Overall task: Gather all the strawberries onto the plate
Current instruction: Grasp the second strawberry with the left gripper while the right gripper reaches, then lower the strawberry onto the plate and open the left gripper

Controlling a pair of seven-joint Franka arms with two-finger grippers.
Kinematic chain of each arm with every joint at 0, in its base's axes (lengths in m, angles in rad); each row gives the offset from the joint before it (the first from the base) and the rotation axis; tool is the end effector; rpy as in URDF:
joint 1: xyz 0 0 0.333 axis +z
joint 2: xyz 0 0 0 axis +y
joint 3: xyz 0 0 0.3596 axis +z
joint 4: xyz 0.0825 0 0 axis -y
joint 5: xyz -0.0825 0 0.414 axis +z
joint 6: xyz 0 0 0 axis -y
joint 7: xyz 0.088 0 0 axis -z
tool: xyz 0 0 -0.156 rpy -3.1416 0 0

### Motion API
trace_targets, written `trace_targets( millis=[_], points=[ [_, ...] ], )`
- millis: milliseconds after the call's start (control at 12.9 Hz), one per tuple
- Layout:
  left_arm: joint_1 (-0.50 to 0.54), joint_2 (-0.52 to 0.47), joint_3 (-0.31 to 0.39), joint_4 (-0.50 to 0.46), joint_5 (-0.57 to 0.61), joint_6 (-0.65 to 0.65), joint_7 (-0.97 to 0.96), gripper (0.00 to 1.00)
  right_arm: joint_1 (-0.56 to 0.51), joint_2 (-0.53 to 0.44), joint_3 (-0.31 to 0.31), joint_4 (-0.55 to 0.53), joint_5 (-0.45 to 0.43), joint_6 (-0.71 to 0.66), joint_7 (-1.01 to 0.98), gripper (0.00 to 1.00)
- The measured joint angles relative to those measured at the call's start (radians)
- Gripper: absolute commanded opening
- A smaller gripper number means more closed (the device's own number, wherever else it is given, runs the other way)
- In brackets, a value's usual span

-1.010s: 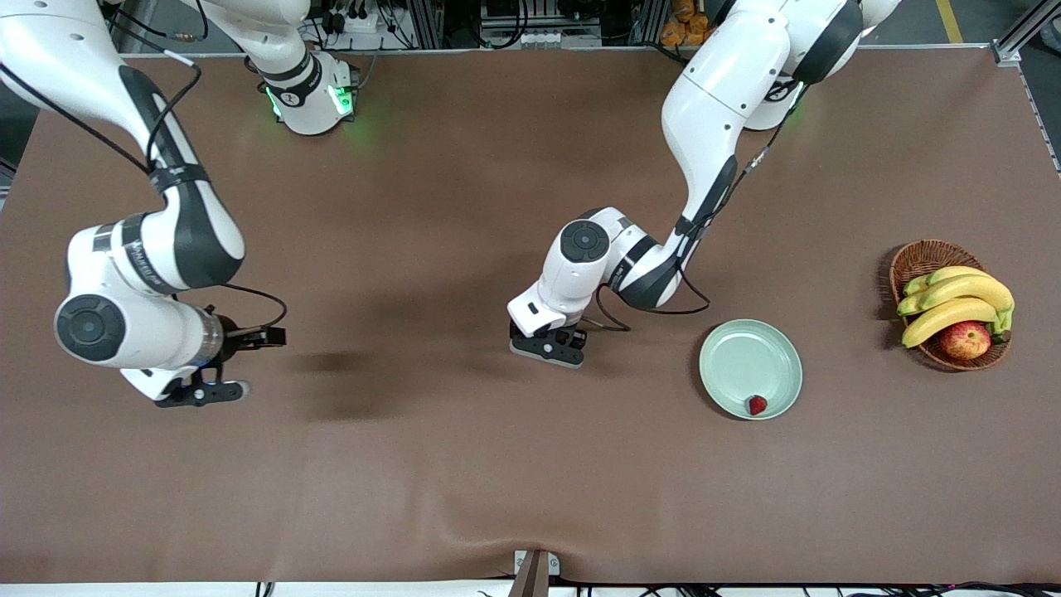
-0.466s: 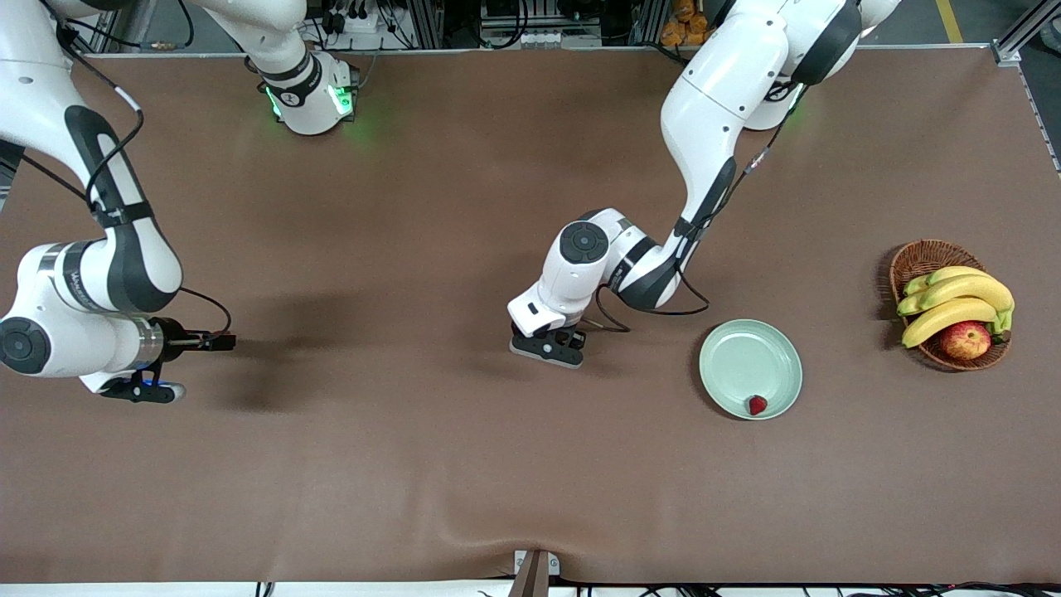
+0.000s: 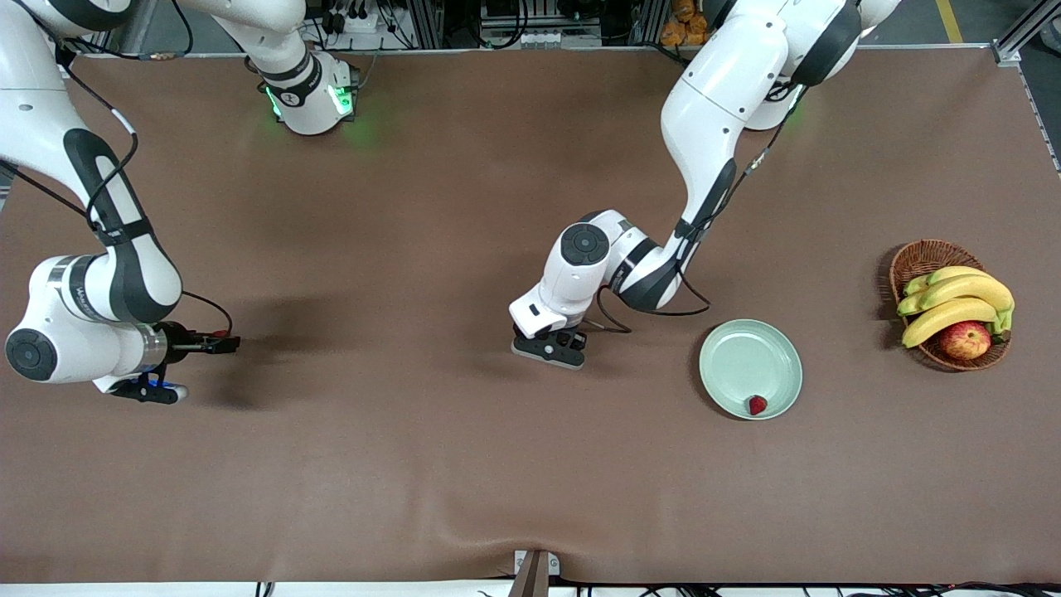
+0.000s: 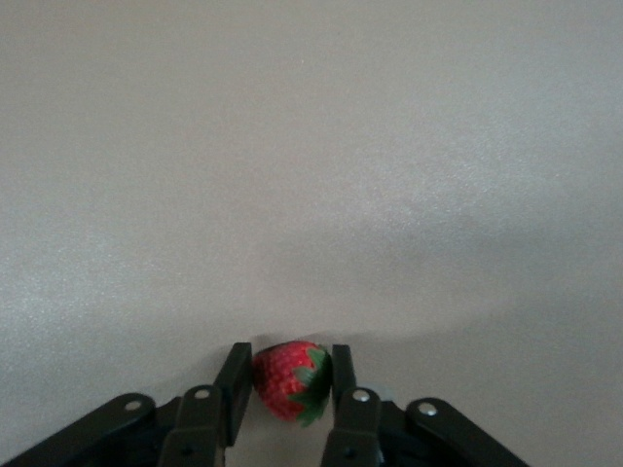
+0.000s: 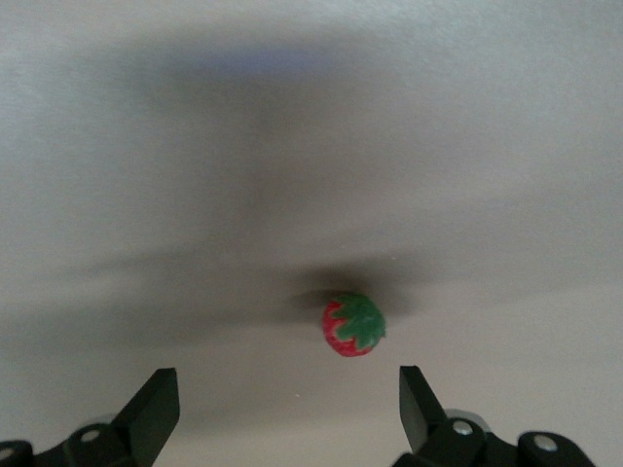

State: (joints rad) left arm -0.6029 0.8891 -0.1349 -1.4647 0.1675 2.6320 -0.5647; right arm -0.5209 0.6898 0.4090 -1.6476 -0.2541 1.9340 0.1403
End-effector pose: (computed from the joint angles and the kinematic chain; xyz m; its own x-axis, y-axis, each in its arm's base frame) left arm 0.6136 -0.5309 0.1408 0.9444 -0.2160 0.2479 -0.2554 -0.9568 0.1392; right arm 0.6658 -0.1234 0.1805 0.9312 -0.1475 -0.3334 -0.1622 -0.9866 -0.0164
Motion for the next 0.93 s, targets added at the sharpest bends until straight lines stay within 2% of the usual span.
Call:
trace_targets(
  millis=[155,233,621,854,932],
  points=[
    [0.000,-0.001,0.000,0.001,0.000,0.000,0.000,0.15,-0.020,0.013,0.000,0.000,0.000,0.003,-0.014,1.00],
    [0.000,-0.001,0.000,0.001,0.000,0.000,0.000,0.11,-0.024,0.019,0.000,0.000,0.000,0.006,-0.016,1.00],
    [0.019,-0.003,0.006,0.014,0.000,-0.022,0.012,0.07,-0.024,0.042,0.000,0.000,0.000,0.035,-0.032,1.00],
    [0.055,-0.036,0.006,0.027,0.000,-0.130,0.037,0.08,-0.030,0.050,-0.011,-0.001,-0.001,0.039,-0.067,1.00],
    [0.068,-0.058,0.007,0.028,0.000,-0.176,0.041,0.08,-0.032,0.051,-0.014,-0.006,-0.001,0.039,-0.073,0.92]
  ],
)
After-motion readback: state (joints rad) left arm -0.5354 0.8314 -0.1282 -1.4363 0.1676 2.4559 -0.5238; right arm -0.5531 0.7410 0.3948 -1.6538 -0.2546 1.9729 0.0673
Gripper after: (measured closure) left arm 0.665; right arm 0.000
